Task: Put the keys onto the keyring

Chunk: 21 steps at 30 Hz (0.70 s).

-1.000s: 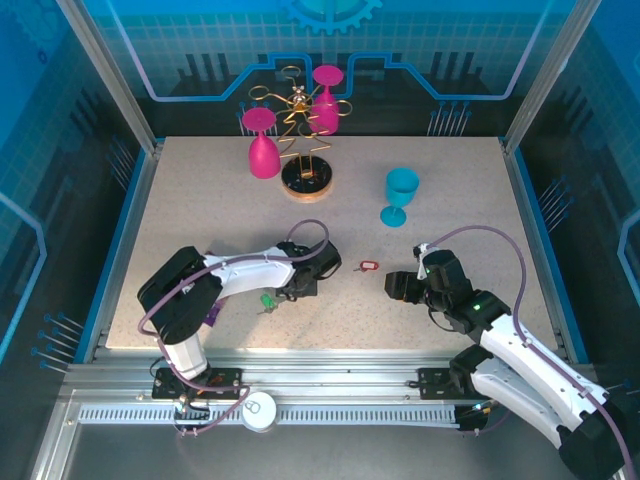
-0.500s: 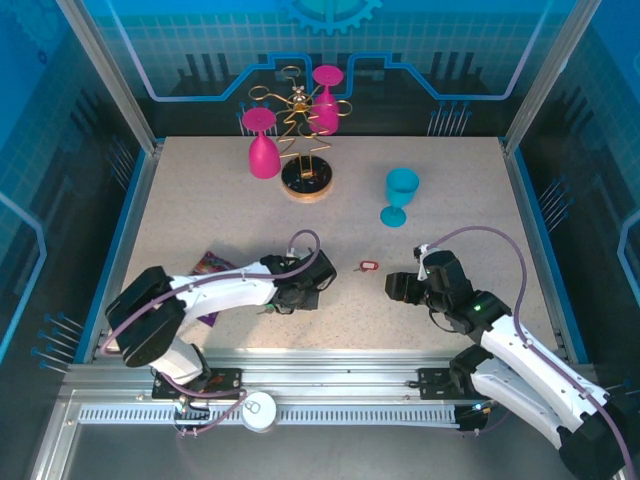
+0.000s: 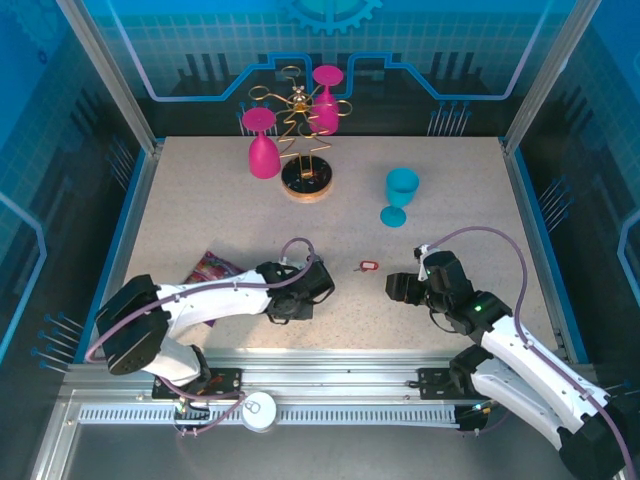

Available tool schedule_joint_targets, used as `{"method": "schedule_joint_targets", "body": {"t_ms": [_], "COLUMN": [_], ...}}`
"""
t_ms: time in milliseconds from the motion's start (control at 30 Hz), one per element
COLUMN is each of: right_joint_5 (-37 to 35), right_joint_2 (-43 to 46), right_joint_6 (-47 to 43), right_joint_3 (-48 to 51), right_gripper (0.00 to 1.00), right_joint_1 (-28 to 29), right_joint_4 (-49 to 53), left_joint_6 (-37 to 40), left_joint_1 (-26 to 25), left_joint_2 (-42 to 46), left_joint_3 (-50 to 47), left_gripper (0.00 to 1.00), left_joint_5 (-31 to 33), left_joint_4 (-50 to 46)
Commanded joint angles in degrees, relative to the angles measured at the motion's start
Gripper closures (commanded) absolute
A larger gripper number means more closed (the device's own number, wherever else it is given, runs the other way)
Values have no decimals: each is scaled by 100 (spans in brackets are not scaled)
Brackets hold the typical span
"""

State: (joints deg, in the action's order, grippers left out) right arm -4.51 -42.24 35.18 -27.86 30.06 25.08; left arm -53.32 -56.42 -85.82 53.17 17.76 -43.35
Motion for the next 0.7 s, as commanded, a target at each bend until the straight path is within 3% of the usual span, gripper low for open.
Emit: {"method": "schedule_joint_targets", "body": {"t_ms": [0, 233, 667], "right_joint_5": [-64, -82, -101], "right_joint_2": [13, 254, 243], "right_joint_6": [50, 86, 42], "right_joint_3": [-185, -71, -46], "right_gripper": [32, 32, 31], "right_joint_1": [72, 73, 70], "right_joint_4": [117, 187, 151], "left_joint_6": [-458, -1150, -1805], "left_joint_1": [-3, 5, 66], "left_joint_2": [-317, -774, -1059], "left_joint_3": [378, 735, 809], "left_gripper": [64, 70, 73], "left_joint_5": [214, 516, 598], "left_joint_4": [-182, -491, -323]}}
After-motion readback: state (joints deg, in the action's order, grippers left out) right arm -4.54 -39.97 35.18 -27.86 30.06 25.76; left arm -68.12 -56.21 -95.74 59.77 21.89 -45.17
